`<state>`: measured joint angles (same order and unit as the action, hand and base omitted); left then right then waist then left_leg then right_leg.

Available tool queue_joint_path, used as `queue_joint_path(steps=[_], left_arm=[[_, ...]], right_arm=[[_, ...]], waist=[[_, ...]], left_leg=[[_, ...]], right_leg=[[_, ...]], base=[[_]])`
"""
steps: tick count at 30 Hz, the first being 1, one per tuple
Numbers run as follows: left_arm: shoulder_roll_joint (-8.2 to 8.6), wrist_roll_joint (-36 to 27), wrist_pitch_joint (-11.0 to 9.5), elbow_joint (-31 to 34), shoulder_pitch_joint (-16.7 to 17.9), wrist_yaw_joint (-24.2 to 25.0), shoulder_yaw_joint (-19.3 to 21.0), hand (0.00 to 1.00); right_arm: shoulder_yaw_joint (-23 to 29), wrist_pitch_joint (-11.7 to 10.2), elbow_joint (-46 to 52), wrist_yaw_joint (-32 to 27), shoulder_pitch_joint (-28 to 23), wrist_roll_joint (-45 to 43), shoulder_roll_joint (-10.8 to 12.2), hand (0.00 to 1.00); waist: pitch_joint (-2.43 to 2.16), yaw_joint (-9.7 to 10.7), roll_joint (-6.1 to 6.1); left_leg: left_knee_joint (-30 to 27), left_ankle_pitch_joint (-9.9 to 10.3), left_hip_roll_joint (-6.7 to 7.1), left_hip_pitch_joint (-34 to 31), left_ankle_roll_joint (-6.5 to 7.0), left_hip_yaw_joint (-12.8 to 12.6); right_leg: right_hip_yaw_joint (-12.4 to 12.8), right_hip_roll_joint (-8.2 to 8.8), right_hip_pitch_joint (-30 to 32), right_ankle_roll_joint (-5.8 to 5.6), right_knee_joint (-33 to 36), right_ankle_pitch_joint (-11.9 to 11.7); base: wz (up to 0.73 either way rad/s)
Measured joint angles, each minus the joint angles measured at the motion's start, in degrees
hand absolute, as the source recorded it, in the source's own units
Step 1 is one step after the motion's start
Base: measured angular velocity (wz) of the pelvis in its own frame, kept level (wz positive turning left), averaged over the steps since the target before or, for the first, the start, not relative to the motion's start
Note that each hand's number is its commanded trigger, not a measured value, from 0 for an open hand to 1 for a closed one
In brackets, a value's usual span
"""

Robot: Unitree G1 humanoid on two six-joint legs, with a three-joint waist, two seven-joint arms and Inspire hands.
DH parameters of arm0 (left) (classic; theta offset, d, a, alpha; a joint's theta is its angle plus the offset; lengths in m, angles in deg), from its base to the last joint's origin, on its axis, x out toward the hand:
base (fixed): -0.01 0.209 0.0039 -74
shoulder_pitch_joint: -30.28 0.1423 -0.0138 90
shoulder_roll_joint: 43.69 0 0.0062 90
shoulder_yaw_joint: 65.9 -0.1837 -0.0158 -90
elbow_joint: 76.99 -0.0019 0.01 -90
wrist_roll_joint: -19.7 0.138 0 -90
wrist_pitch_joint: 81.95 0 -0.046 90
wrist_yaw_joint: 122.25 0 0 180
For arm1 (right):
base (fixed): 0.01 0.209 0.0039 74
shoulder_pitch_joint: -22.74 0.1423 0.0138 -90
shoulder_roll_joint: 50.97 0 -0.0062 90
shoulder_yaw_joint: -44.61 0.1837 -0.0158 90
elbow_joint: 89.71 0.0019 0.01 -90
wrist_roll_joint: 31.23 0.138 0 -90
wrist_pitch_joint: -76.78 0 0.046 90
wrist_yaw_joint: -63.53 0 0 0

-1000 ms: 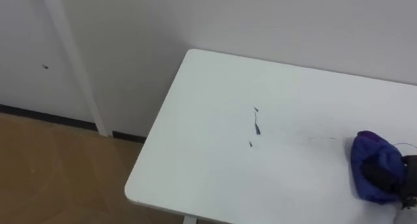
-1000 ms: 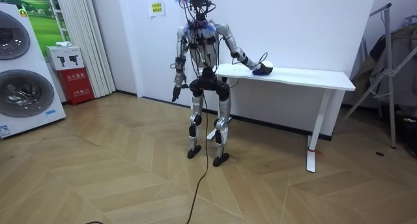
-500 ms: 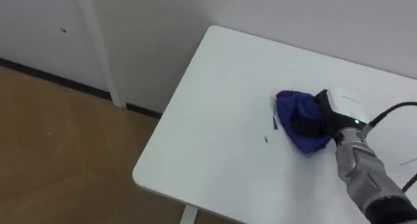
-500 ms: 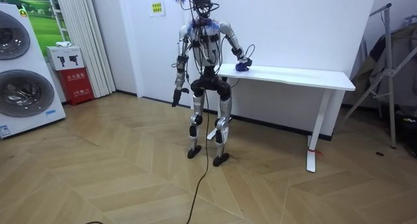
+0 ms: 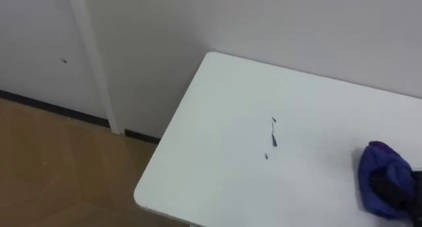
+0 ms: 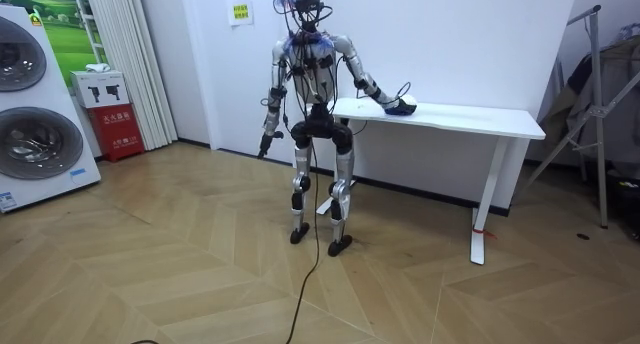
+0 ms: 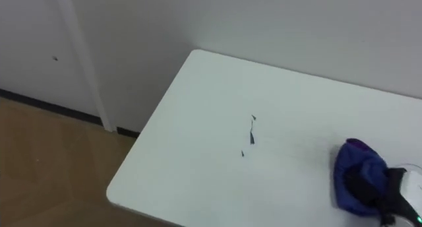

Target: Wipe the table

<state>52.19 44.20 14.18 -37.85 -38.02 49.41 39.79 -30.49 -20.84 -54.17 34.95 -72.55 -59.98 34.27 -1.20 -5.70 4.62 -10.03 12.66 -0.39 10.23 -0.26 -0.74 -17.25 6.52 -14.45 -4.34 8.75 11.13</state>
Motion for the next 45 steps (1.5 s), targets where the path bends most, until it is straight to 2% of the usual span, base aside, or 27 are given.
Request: queue_joint_path(steps=[3,6,8,10,12,15,18,21,22,23,24,26,27,29,31,32,33,34,35,36,38,40,41,42,43,44,45], left_arm=[[0.48,-0.26,0.55,-0.49,-0.89,-0.31,-1.18,0.00],[1.01,-0.34,0.98,-0.64,-1.47,-0.85,-4.29,0.00],[1.88,-0.30,1.14,-0.96,-1.95,-1.12,-5.48,0.00],[2.40,-0.23,1.52,-1.76,-2.81,-0.95,-7.57,0.00],[2.45,-0.28,2.17,-2.05,-3.33,-0.64,-8.74,0.00],[2.47,-0.27,2.18,-1.90,-4.64,0.33,-9.36,0.00],[2.14,-0.41,2.30,0.27,-3.33,0.67,-10.31,0.00],[1.07,-2.10,2.29,0.15,-1.02,0.75,-10.06,0.00],[0.69,-2.29,2.16,-0.30,-0.29,0.75,-9.35,0.00],[0.54,-2.29,2.09,-0.94,-0.23,0.75,-8.58,0.00],[0.23,-1.62,2.08,-1.49,-0.19,0.76,-6.28,0.00],[-0.46,-1.28,0.99,-1.94,-0.31,0.67,-2.66,0.00],[-1.33,-1.34,-0.39,-3.29,-1.15,0.26,-0.81,0.00],[-2.83,-1.38,-1.65,-3.74,-2.43,-0.07,0.73,0.00],[-4.64,-1.37,-4.13,-3.81,-4.49,-0.67,1.15,0.00],[-5.19,-1.45,-4.27,-3.85,-4.99,-0.92,1.13,0.00],[-5.55,-1.47,-4.23,-3.87,-5.75,-1.38,1.13,0.00],[-5.95,-1.48,-4.31,-3.74,-6.47,-1.86,0.80,0.00],[-6.23,-1.70,-4.23,-3.56,-7.37,-2.07,0.32,0.00],[-6.34,-2.06,-4.15,-2.99,-8.16,-2.27,-0.97,0.00],[-5.78,-3.69,-4.16,-3.17,-9.17,-2.25,-2.80,0.00],[-4.60,-3.79,-4.21,-4.97,-10.08,-2.17,-3.07,0.00],[-4.57,-4.08,-4.33,-5.29,-10.26,-2.19,-3.43,0.00],[-4.48,-4.89,-4.54,-6.77,-10.88,-2.22,-4.06,0.00],[-2.97,-5.20,-4.31,-7.36,-11.65,-2.09,-4.94,0.00],[-2.39,-5.26,-4.30,-7.35,-11.63,-1.90,-5.27,0.00],[-1.45,-5.22,-4.27,-7.33,-11.96,-1.30,-6.24,0.00]], right_arm=[[-0.70,1.62,0.20,-0.03,0.58,0.57,0.27,1.00],[-3.63,6.81,1.20,-0.01,4.77,0.90,0.93,1.00],[-6.65,10.34,1.73,0.22,7.82,0.94,1.93,1.00],[-11.97,14.54,5.60,4.37,12.06,-0.67,3.57,1.00],[-18.17,15.91,8.79,8.43,16.22,-3.25,5.31,1.00],[-26.01,14.36,12.00,13.99,23.02,-7.41,7.44,1.00],[-27.54,11.96,12.26,15.46,26.11,-7.26,7.66,1.00],[-25.82,9.55,8.44,13.23,21.35,-5.90,7.23,1.00],[-23.08,5.88,7.67,10.90,18.25,-3.55,7.30,1.00],[-21.54,4.07,6.92,9.98,16.76,-2.86,7.31,1.00],[-18.14,1.58,5.68,7.34,13.92,-2.62,7.24,1.00],[-13.80,1.13,4.69,4.16,10.84,-1.05,6.38,1.00],[-11.37,1.09,2.59,2.59,9.90,1.46,4.86,1.00],[-7.24,1.19,-2.38,0.61,8.43,6.28,2.10,1.00],[-4.18,1.65,-4.77,-1.29,3.18,11.85,-0.67,1.00],[-3.87,1.68,-4.84,-1.54,2.33,12.96,-0.69,1.00],[-3.53,1.71,-4.93,-1.95,1.43,14.10,-0.50,1.00],[-3.56,1.74,-4.69,-2.16,1.06,14.66,0.20,1.00],[-3.65,1.89,-3.92,-2.11,1.08,14.79,0.66,1.00],[-4.63,2.15,-1.98,-2.10,0.82,14.67,1.43,1.00],[-5.99,4.07,-0.33,-1.85,3.32,12.77,2.61,1.00],[-9.71,7.79,0.49,-0.13,10.35,7.70,4.66,1.00],[-11.12,9.20,1.76,0.94,12.45,6.14,5.28,1.00],[-15.19,11.25,4.04,3.41,17.17,2.26,6.34,1.00],[-18.99,11.66,5.19,5.98,22.15,-3.01,6.90,1.00],[-20.84,11.89,6.34,7.25,23.96,-5.09,7.39,1.00],[-24.31,12.47,9.00,9.54,26.89,-8.94,7.99,1.00]], waist=[[-0.18,-0.54,-0.51],[-0.20,-1.66,-1.33],[-0.06,-2.74,-1.82],[0.13,-4.77,-2.08],[0.62,-6.00,-2.01],[1.87,-8.22,-1.50],[1.70,-10.13,-1.04],[1.73,-9.49,-1.14],[1.90,-7.97,-1.47],[1.89,-7.31,-1.49],[1.77,-6.30,-1.25],[1.49,-4.91,-1.28],[1.27,-4.06,-1.68],[1.07,-3.21,-1.90],[0.57,-2.36,-2.66],[0.63,-2.30,-2.51],[0.56,-2.09,-2.62],[0.58,-2.08,-2.58],[0.59,-1.82,-2.52],[0.58,-1.51,-2.31],[0.59,-2.94,-1.70],[0.68,-5.86,-1.17],[0.73,-6.60,-0.87],[0.77,-8.50,-0.55],[0.84,-9.43,-2.27],[0.89,-9.80,-2.34],[1.15,-10.58,-1.90]], left_leg=[[-1.40,0.40,-0.37,-0.06,-0.14,-0.74],[-1.29,0.30,-1.08,0.34,-0.41,-2.00],[-1.29,0.20,-1.79,0.21,-0.73,-3.13],[-1.16,0.13,-2.14,-0.72,-1.03,-3.21],[-1.14,-0.04,-2.29,-1.48,-0.96,-2.08],[0.17,-1.27,-2.59,-2.59,-1.40,-1.71],[0.55,-1.93,-2.22,-2.97,-1.27,-0.25],[0.13,-1.99,-1.93,-2.54,-1.17,-0.91],[-0.52,-2.01,-1.85,-2.42,-1.14,-1.51],[-0.91,-2.02,-1.87,-2.22,-1.12,-2.02],[-1.52,-2.04,-1.85,-1.81,-1.08,-3.85],[-1.75,-1.51,-2.41,-1.45,-0.21,-7.60],[-2.22,-0.81,-3.56,-2.05,0.84,-10.46],[-3.81,0.29,-4.57,-2.87,1.37,-13.25],[-5.33,2.66,-7.17,-3.33,0.81,-16.62],[-6.41,3.16,-7.88,-3.95,0.52,-16.74],[-9.41,4.34,-9.81,-5.68,-0.27,-16.23],[-11.99,5.13,-11.84,-7.14,-1.23,-15.76],[-13.06,5.36,-12.71,-7.95,-1.62,-14.92],[-14.92,5.62,-14.08,-9.66,-2.41,-12.91],[-16.46,5.52,-15.91,-10.23,-4.30,-13.01],[-16.68,4.15,-19.31,-9.88,-8.09,-13.57],[-16.57,3.55,-20.24,-9.97,-9.23,-13.70],[-16.24,2.41,-21.67,-10.21,-11.61,-13.78],[-15.40,1.56,-24.25,-10.79,-11.83,-10.71],[-14.85,0.49,-24.86,-11.36,-10.25,-10.04],[-14.08,-1.64,-24.44,-12.91,-9.42,-10.03]], right_leg=[[0.15,-0.14,-0.03,0.14,0.23,-0.09],[1.72,-0.73,0.81,0.71,0.86,-0.47],[3.02,-1.36,1.90,1.41,1.20,-1.00],[3.40,-2.06,4.37,2.31,2.17,-1.59],[4.69,-3.07,5.87,2.98,2.06,-2.14],[5.07,-3.63,7.89,3.48,1.89,-2.42],[2.92,-3.10,7.67,3.28,1.12,-2.27],[1.22,-2.14,7.11,2.66,3.54,-1.86],[1.16,-1.39,7.46,2.34,5.51,-1.66],[1.09,-0.82,7.47,2.23,6.56,-1.59],[0.51,0.31,7.50,1.90,8.35,-1.39],[0.34,0.92,8.03,1.47,9.67,-1.60],[0.47,0.86,8.75,-0.48,11.12,-1.68],[-0.95,5.10,10.62,-1.05,18.95,-0.01],[0.10,11.67,10.49,-1.63,22.34,0.19],[0.62,12.87,10.51,-1.83,21.80,0.05],[1.34,14.57,10.42,-2.27,19.54,-0.44],[0.77,15.12,9.77,-2.40,16.32,-1.68],[-0.38,15.44,8.97,-2.51,14.04,-2.69],[-1.80,15.44,7.69,-2.77,10.40,-4.60],[-1.58,14.89,7.70,-2.95,7.33,-6.94],[-1.98,11.85,8.99,-2.73,6.66,-8.05],[-2.55,10.96,9.96,-2.53,8.08,-8.17],[-5.40,9.57,12.20,-5.15,11.08,-5.15],[-7.40,7.32,14.92,-3.10,15.32,-1.99],[-7.84,6.95,16.38,-1.85,17.28,-0.38],[-7.87,6.45,18.66,-0.35,19.99,1.99]], base=[[-0.18],[-0.31],[-0.54],[-0.64],[-0.52],[0.02],[0.38],[0.45],[0.49],[0.32],[0.00],[-0.28],[-0.42],[-0.14],[0.20],[-0.07],[-0.19],[-0.15],[0.06],[0.04],[-0.33],[-0.78],[-0.90],[-0.84],[-0.68],[-0.13],[0.28]])
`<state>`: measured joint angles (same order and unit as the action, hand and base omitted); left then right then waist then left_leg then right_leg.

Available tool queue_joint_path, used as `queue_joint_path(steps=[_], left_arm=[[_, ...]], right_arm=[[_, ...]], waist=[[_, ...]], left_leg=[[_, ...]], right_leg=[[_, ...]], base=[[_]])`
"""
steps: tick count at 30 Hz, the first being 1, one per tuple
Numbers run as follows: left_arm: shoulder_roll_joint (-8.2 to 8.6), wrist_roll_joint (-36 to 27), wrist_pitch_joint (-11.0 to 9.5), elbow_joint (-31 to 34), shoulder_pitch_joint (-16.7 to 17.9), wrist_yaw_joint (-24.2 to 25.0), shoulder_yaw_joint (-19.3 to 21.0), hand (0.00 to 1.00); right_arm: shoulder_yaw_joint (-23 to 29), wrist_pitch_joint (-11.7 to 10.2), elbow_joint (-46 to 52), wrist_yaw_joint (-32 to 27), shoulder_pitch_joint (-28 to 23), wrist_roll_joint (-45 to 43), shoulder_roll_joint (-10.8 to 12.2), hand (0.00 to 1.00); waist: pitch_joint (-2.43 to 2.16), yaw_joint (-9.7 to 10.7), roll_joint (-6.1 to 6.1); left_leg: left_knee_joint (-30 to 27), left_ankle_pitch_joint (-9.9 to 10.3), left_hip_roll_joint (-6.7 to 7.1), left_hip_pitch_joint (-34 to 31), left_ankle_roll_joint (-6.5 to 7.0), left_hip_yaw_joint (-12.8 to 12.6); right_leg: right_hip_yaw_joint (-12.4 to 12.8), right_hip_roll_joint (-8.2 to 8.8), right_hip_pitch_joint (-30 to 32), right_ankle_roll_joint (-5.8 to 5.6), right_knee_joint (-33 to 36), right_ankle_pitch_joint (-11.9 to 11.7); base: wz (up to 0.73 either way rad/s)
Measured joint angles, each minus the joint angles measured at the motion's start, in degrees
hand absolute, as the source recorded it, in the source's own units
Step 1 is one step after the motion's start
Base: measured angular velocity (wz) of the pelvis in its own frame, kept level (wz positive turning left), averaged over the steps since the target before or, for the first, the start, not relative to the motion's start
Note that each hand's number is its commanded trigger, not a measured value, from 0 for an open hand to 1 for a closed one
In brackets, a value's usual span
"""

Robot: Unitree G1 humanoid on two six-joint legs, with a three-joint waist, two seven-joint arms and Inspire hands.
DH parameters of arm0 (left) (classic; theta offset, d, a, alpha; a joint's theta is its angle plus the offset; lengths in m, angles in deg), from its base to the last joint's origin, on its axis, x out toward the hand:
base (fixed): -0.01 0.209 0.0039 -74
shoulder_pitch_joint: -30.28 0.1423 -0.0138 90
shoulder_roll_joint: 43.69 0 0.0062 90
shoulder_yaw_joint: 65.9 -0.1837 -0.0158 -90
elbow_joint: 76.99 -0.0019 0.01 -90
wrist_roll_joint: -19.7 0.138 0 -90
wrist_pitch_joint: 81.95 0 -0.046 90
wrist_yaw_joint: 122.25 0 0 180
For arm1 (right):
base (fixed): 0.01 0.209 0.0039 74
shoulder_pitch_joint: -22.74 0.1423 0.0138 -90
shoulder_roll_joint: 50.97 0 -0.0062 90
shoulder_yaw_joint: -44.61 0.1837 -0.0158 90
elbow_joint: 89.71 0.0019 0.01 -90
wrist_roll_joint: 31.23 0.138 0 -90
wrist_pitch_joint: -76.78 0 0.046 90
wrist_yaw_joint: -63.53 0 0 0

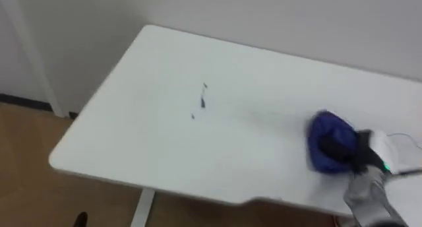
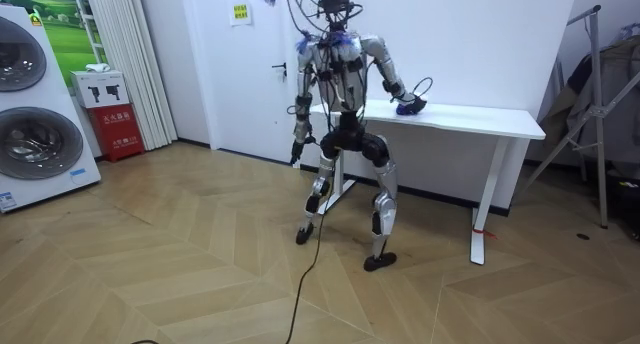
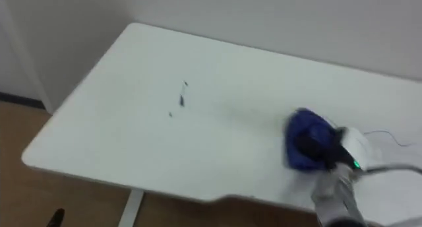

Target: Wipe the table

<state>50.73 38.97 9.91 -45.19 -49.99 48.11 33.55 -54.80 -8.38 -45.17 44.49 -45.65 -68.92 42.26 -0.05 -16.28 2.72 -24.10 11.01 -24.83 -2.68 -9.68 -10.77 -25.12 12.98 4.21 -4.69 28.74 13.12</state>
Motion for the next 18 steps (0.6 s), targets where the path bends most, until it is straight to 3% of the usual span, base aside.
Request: queue_joint_path(steps=[1,2,3,4,7,9,11,12,15,17,18], left_arm=[[0.17,0.01,-0.01,-0.15,0.18,0.56,-1.45,0.00],[0.18,-0.06,0.11,-0.30,0.20,0.75,-1.53,0.00],[0.08,-0.34,0.83,-0.31,0.50,0.77,-1.44,0.00],[0.10,-0.60,1.59,-0.26,1.26,0.97,-1.43,0.00],[0.12,-1.18,3.59,1.12,4.92,1.99,-1.19,0.00],[0.22,-1.16,4.14,1.46,7.14,2.66,0.05,0.00],[0.40,-1.23,4.12,1.18,8.77,3.17,2.94,0.00],[0.39,-1.36,3.99,0.48,9.27,3.43,5.24,0.00],[0.43,-1.61,3.93,0.46,12.51,3.57,10.17,0.00],[0.22,-1.52,3.51,1.03,12.61,3.52,12.86,0.00],[-0.05,-1.36,2.77,1.70,12.60,3.45,13.75,0.00]], right_arm=[[-3.24,0.22,3.49,2.09,2.43,-3.11,0.48,1.00],[-4.57,-0.08,4.92,2.89,3.63,-3.90,0.66,1.00],[-5.97,-1.21,5.89,4.37,5.97,-5.60,0.95,1.00],[-6.14,-2.64,5.79,5.58,7.81,-6.64,0.91,1.00],[-6.04,-2.95,5.69,6.19,7.16,-5.61,-1.12,1.00],[-4.77,-3.71,4.08,6.07,4.50,-4.57,-3.02,1.00],[-3.14,-4.28,-0.66,5.97,0.84,-3.92,-5.42,1.00],[2.05,-7.33,-2.00,4.49,-3.38,1.12,-6.18,1.00],[10.54,-10.60,-4.68,1.06,-10.01,5.32,-8.13,1.00],[16.77,-11.23,-7.88,0.11,-12.66,5.84,-9.60,1.00],[20.41,-11.21,-10.08,-0.30,-14.11,6.62,-10.20,1.00]], waist=[[0.41,-0.41,0.48],[0.67,-0.88,0.82],[0.97,-1.38,1.16],[1.33,-1.51,0.76],[1.24,-1.91,0.54],[1.25,-3.12,-0.33],[0.93,-3.12,-0.61],[0.74,-2.72,-1.14],[-0.49,1.21,-0.89],[-0.80,3.84,-0.13],[-1.08,4.45,1.10]], left_leg=[[0.16,-0.49,2.17,-1.20,-0.43,0.01],[-0.16,-0.49,3.45,-1.65,-0.42,-0.04],[-1.25,-0.46,5.67,-2.77,-0.35,-0.11],[-1.38,-0.39,7.56,-3.44,-0.16,-0.19],[2.55,-0.87,11.26,-1.07,0.89,-0.21],[5.81,-0.93,12.05,1.52,0.96,-0.21],[8.35,-1.29,13.07,3.25,1.11,0.21],[9.82,-1.45,13.70,4.20,1.35,0.37],[12.08,-2.02,15.90,6.03,2.24,0.52],[12.94,-2.27,17.21,6.41,2.78,2.07],[13.30,-2.38,17.80,6.49,3.04,2.11]], right_leg=[[-0.70,-0.61,0.93,1.32,0.70,1.11],[-1.05,-0.90,1.06,1.87,0.61,1.43],[-2.11,-1.79,0.85,2.75,-0.61,1.63],[-1.70,-3.30,0.35,3.33,-2.43,1.62],[0.07,-5.52,-1.34,4.09,-5.83,1.27],[1.22,-6.33,-1.73,4.52,-7.12,0.54],[2.21,-6.05,-1.81,4.33,-7.31,0.36],[3.02,-5.99,-2.18,3.84,-8.00,0.13],[2.94,-4.58,-3.97,2.26,-9.72,-0.45],[2.39,-3.83,-5.75,1.28,-11.14,-0.61],[2.44,-3.38,-5.92,0.83,-11.21,-0.69]], base=[[0.33],[0.38],[0.52],[0.63],[0.53],[-0.23],[-0.27],[-0.14],[0.13],[0.48],[0.33]])
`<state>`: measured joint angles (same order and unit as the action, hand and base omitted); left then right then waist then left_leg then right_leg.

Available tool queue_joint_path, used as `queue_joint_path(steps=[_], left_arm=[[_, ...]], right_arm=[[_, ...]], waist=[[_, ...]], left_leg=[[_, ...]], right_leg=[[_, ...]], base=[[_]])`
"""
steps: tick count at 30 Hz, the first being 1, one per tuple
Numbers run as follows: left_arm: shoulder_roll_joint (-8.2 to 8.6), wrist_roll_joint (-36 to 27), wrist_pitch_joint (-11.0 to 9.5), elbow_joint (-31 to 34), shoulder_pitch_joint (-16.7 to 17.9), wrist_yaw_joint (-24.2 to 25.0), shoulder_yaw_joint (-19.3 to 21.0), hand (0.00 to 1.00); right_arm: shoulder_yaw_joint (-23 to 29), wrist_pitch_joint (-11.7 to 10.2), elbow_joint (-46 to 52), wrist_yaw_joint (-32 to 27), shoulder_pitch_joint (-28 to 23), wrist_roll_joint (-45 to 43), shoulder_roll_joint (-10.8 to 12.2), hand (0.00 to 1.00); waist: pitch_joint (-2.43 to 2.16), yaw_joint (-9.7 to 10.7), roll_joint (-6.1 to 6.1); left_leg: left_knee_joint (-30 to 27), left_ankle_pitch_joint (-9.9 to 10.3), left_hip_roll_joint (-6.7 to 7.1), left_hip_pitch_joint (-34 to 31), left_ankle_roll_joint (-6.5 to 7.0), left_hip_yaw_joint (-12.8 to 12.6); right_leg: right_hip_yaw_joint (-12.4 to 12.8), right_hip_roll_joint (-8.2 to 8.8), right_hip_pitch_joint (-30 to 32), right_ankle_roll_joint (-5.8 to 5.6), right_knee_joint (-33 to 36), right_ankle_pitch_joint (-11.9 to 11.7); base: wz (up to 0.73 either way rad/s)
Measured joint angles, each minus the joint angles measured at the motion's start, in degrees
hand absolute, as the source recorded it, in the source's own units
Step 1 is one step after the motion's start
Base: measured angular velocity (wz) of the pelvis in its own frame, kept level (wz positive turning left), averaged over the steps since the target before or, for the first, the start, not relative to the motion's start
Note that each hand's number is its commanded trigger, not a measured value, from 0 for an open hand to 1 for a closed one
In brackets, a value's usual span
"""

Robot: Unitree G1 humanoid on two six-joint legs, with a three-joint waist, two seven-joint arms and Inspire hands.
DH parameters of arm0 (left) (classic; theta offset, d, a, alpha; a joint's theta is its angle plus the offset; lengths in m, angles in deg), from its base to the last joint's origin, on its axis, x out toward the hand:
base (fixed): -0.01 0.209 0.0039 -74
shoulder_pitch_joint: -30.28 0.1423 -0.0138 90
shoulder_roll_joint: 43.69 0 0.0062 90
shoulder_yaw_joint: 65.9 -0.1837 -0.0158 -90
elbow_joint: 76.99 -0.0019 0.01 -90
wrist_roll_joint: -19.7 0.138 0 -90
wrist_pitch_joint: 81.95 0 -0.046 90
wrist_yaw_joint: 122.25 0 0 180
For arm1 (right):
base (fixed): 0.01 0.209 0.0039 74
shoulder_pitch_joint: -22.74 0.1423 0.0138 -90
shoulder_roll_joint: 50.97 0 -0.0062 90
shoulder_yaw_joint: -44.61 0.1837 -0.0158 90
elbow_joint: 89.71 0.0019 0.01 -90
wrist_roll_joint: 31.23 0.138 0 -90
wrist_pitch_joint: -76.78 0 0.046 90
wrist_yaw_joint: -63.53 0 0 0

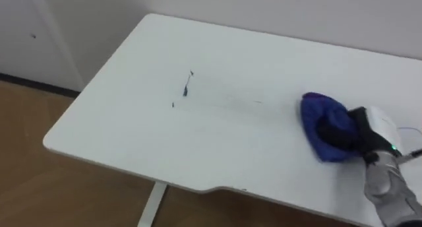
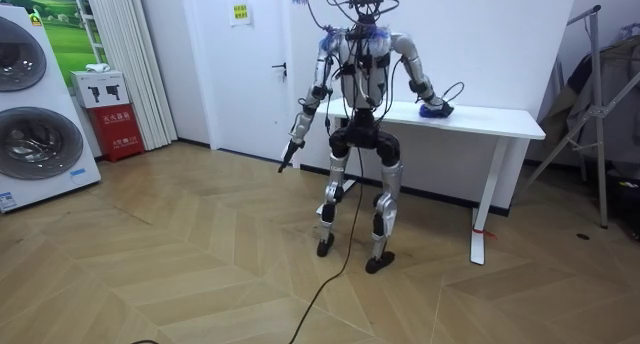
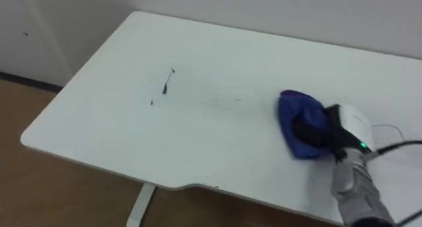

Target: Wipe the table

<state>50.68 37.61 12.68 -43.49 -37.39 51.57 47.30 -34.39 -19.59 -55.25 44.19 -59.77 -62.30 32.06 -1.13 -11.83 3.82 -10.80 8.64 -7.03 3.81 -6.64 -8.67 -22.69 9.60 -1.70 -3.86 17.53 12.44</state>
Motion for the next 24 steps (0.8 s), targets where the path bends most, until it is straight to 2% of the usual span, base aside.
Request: queue_joint_path(steps=[2,3,5,8,10,11,13,14,16,17,19,21,24], left_arm=[[-0.06,0.38,-0.25,1.43,0.04,-0.06,1.07,0.00],[-0.11,0.42,-0.49,1.52,-0.23,-0.08,0.65,0.00],[-0.06,0.33,-0.51,1.58,-0.38,-0.08,-1.07,0.00],[-0.10,-0.75,-0.58,3.64,-0.93,-1.04,-4.15,0.00],[-0.34,-1.29,-0.84,3.38,-2.24,-1.19,-6.63,0.00],[-0.21,-1.27,-0.87,3.32,-2.73,-1.17,-7.06,0.00],[-0.07,-0.84,-0.88,3.10,-4.56,-0.90,-9.98,0.00],[0.02,-0.84,-0.91,2.97,-5.01,-0.73,-10.32,0.00],[0.32,-0.97,-0.89,3.16,-5.54,-0.49,-10.79,0.00],[0.30,-0.98,-0.76,3.23,-5.57,-0.39,-11.06,0.00],[0.47,-0.94,0.43,3.91,-4.86,0.33,-11.27,0.00],[0.46,-0.99,1.52,4.83,-3.76,0.47,-11.13,0.00],[0.58,-1.38,2.14,5.03,-1.36,0.63,-10.93,0.00]], right_arm=[[3.59,0.00,-2.45,-0.79,-2.19,1.26,-0.14,1.00],[4.51,0.03,-3.86,-1.20,-3.01,2.51,-0.60,1.00],[4.90,0.75,-4.60,-1.15,-3.43,3.88,-1.33,1.00],[3.55,2.72,-4.29,-2.10,-2.59,4.55,-1.56,1.00],[0.29,6.27,-4.08,-2.76,1.07,4.84,-1.88,1.00],[-1.05,7.37,-4.07,-2.88,2.57,4.85,-1.87,1.00],[-8.10,10.58,-2.32,-2.33,9.03,2.70,-1.37,1.00],[-10.18,10.90,-1.36,-1.87,10.38,1.30,-1.19,1.00],[-16.94,11.21,3.79,0.31,15.23,-3.12,0.80,1.00],[-17.80,10.92,5.04,0.98,16.10,-3.37,1.35,1.00],[-19.13,9.98,8.94,3.10,18.35,-4.85,3.12,1.00],[-19.97,9.33,9.97,3.34,18.48,-5.70,3.53,1.00],[-20.00,9.32,9.01,3.83,15.72,-6.65,3.35,1.00]], waist=[[0.10,1.53,1.24],[0.18,2.24,2.09],[0.33,2.58,2.52],[0.56,2.03,1.75],[0.74,0.40,0.99],[0.93,-0.20,0.64],[1.55,-2.27,-0.46],[1.49,-2.67,-0.61],[1.65,-4.07,-0.93],[1.75,-4.37,-0.92],[1.84,-7.13,-0.82],[1.79,-8.03,-0.37],[1.67,-7.90,-0.03]], left_leg=[[-0.23,0.14,0.47,-0.08,0.30,0.71],[-0.49,0.54,0.63,-0.32,0.93,0.98],[-0.59,0.83,0.75,-0.30,1.29,0.97],[-0.60,1.65,0.69,-0.11,1.63,0.97],[-0.47,1.72,0.60,-0.16,1.67,0.85],[-0.41,1.78,0.47,-0.11,1.65,0.86],[0.00,1.79,0.20,-0.74,1.62,1.24],[0.01,1.77,0.20,-1.09,1.62,1.43],[0.08,1.60,0.23,-1.86,1.57,2.19],[0.04,1.60,0.23,-2.07,1.57,2.37],[0.05,1.51,0.30,-2.53,1.59,2.85],[0.09,1.49,0.50,-2.78,1.63,4.23],[0.07,1.46,0.97,-1.88,1.67,6.35]], right_leg=[[-1.06,0.23,-1.57,-0.56,-0.98,-0.34],[-1.14,0.29,-1.86,-0.77,-1.34,-0.46],[-1.11,0.16,-2.63,-1.15,-2.73,-1.12],[-0.32,-0.36,-3.06,-1.29,-3.98,-2.22],[1.54,-0.85,-2.25,-0.90,-3.89,-2.95],[2.27,-1.16,-1.80,-0.67,-3.86,-3.31],[3.82,-1.94,0.38,0.22,-3.76,-4.44],[3.85,-1.99,0.86,0.37,-3.73,-4.58],[4.47,-2.38,1.84,0.48,-3.77,-4.69],[4.88,-2.57,2.01,0.46,-3.88,-4.67],[4.60,-2.61,2.48,0.40,-4.22,-4.64],[3.42,-2.42,2.13,0.19,-4.49,-4.54],[1.59,-1.95,-0.03,-0.07,-4.81,-4.38]], base=[[0.30],[0.21],[0.06],[-0.14],[-0.41],[-0.63],[-0.59],[-0.27],[-0.03],[0.05],[0.11],[0.35],[0.46]])
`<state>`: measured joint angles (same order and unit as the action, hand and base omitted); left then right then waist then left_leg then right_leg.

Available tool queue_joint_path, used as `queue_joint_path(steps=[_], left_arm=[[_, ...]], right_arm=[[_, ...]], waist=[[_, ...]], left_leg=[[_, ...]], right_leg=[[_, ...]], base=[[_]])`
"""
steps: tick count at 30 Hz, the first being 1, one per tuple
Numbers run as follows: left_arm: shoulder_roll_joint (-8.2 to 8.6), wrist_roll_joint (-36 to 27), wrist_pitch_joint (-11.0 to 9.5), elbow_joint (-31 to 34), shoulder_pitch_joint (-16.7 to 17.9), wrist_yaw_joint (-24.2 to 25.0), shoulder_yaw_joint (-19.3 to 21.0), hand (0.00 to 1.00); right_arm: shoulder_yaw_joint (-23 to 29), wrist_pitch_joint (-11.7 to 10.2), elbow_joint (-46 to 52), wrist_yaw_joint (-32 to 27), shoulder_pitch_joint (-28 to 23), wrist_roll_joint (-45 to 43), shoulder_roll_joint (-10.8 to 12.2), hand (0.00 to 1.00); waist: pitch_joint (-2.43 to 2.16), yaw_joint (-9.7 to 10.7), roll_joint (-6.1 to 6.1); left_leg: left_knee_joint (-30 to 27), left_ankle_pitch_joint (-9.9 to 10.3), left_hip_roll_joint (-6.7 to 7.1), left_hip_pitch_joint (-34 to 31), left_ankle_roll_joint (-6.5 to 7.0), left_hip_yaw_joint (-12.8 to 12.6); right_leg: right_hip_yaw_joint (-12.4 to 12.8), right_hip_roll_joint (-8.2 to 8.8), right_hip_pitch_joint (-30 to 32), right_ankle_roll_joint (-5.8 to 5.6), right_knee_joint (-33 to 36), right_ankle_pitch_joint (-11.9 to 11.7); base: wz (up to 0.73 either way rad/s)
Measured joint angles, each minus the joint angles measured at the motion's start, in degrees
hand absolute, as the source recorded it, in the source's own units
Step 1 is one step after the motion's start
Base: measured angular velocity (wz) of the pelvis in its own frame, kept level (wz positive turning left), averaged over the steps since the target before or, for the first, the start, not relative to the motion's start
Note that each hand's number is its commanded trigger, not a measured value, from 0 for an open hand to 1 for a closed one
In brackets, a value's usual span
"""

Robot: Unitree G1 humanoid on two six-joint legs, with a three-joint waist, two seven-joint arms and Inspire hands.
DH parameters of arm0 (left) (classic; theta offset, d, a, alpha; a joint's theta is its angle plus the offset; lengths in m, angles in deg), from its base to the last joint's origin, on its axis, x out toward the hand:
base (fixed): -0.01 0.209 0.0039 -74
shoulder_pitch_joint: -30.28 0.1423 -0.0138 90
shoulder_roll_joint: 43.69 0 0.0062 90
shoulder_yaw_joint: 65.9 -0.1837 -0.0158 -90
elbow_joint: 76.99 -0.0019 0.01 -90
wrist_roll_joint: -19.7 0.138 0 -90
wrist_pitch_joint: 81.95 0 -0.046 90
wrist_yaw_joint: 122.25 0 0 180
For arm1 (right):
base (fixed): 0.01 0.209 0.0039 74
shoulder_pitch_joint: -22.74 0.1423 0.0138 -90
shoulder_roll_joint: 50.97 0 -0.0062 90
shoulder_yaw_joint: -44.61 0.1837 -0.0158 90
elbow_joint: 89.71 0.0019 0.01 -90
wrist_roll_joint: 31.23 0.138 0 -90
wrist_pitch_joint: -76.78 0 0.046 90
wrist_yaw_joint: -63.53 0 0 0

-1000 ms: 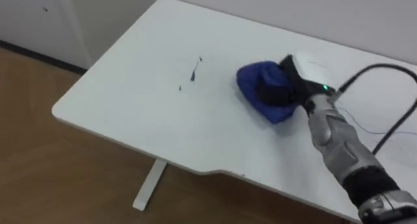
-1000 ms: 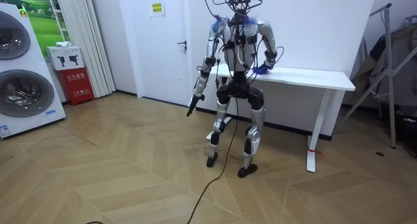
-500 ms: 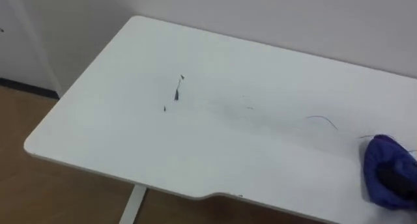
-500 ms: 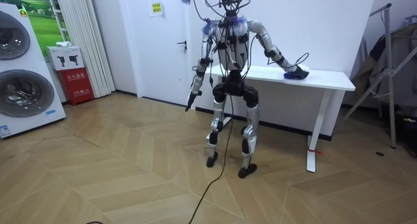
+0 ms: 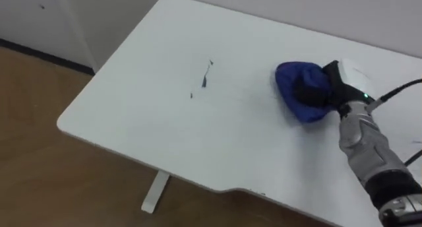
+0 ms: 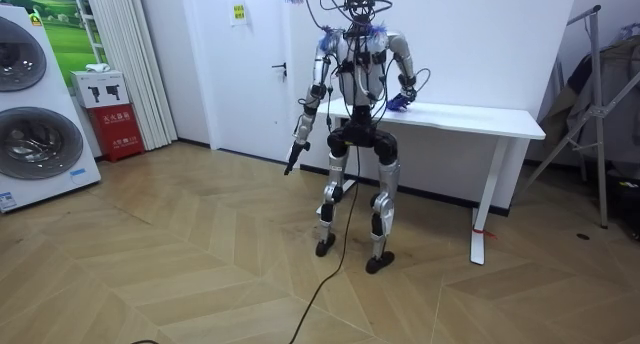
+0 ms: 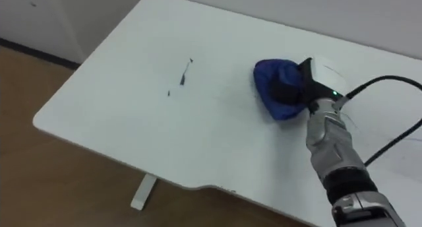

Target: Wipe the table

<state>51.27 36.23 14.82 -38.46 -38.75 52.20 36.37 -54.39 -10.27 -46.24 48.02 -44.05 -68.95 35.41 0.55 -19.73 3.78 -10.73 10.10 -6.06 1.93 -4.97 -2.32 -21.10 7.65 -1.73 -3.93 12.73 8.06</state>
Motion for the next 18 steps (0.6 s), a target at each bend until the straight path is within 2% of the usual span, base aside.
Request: queue_joint_path(steps=[2,3,4,5,7,9,11,12,14,17,18], left_arm=[[-0.02,0.13,0.29,0.41,1.10,-0.01,0.10,0.00],[-0.02,0.53,0.21,0.49,2.21,-0.01,0.41,0.00],[-0.11,0.62,0.15,0.50,2.50,-0.02,1.30,0.00],[-0.33,0.66,0.07,0.46,2.59,-0.03,1.65,0.00],[-0.74,1.81,-0.94,0.43,2.63,-0.12,3.90,0.00],[-1.09,2.46,-1.48,0.99,2.85,-0.19,4.03,0.00],[-1.11,2.82,-2.10,1.22,3.10,-0.46,4.08,0.00],[-1.13,2.87,-2.07,1.68,3.17,-0.47,4.08,0.00],[-1.13,2.85,-2.13,3.20,3.26,-0.57,4.04,0.00],[-1.00,2.74,-2.15,4.49,2.96,-0.57,2.84,0.00],[-0.89,2.83,-2.06,3.95,2.57,-0.57,1.91,0.00]], right_arm=[[1.51,-1.54,-2.29,-0.72,-3.07,2.56,-0.32,1.00],[3.68,-3.09,-2.39,-1.67,-6.09,3.60,-0.35,1.00],[5.87,-4.72,-3.53,-2.92,-8.58,4.93,-0.41,1.00],[6.97,-5.50,-4.33,-3.41,-9.58,5.81,-0.44,1.00],[12.51,-7.19,-6.51,-4.43,-12.97,6.93,-0.51,1.00],[16.08,-7.25,-7.29,-4.62,-15.27,8.44,-0.97,1.00],[17.96,-7.44,-8.49,-5.23,-16.38,10.37,-1.42,1.00],[18.63,-7.46,-8.72,-5.67,-17.33,10.69,-1.73,1.00],[19.02,-7.34,-9.02,-5.67,-17.55,10.71,-2.01,1.00],[17.40,-5.90,-8.63,-5.76,-16.14,10.75,-2.50,1.00],[16.57,-4.59,-8.83,-5.91,-14.80,10.73,-2.75,1.00]], waist=[[0.04,1.26,-0.03],[0.19,3.06,-0.28],[0.13,4.28,-0.20],[-0.03,4.83,-0.04],[-0.12,6.92,0.18],[-0.49,7.82,0.14],[-0.60,8.86,-0.12],[-0.89,9.10,-0.23],[-0.86,9.86,-0.33],[-0.91,8.99,-1.30],[-0.91,8.04,-2.06]], left_leg=[[0.10,0.00,0.31,1.04,0.01,1.73],[0.14,-0.01,0.71,1.88,0.02,2.56],[0.27,0.00,0.95,2.83,0.02,2.62],[0.29,0.00,1.04,3.08,0.02,2.62],[0.60,0.02,1.09,4.47,0.06,2.49],[0.76,0.06,1.13,5.06,0.12,2.49],[0.90,0.09,1.19,5.58,0.17,2.36],[0.90,0.10,1.25,5.85,0.19,2.26],[0.89,0.11,1.36,6.01,0.21,2.27],[1.18,0.71,1.37,6.12,0.65,1.86],[1.18,1.24,1.32,6.28,0.68,1.57]], right_leg=[[-1.39,0.23,-2.08,-0.05,-0.12,0.03],[-2.26,0.51,-3.84,-0.27,-0.38,0.17],[-2.65,0.66,-5.42,-0.28,-0.83,0.18],[-2.77,0.71,-5.94,-0.30,-1.11,0.19],[-2.82,0.74,-7.49,-0.35,-1.26,0.18],[-2.91,0.81,-7.81,-0.39,-1.18,0.15],[-2.95,0.83,-8.24,-0.49,-1.41,0.09],[-3.06,0.87,-8.51,-0.52,-1.61,0.10],[-3.17,0.91,-9.13,-0.80,-2.17,0.27],[-3.24,0.96,-9.07,-2.10,-2.21,1.10],[-2.90,0.87,-8.96,-2.17,-2.29,1.36]], base=[[0.52],[0.52],[0.46],[0.24],[0.09],[-0.04],[-0.10],[-0.08],[-0.02],[-0.13],[-0.32]])
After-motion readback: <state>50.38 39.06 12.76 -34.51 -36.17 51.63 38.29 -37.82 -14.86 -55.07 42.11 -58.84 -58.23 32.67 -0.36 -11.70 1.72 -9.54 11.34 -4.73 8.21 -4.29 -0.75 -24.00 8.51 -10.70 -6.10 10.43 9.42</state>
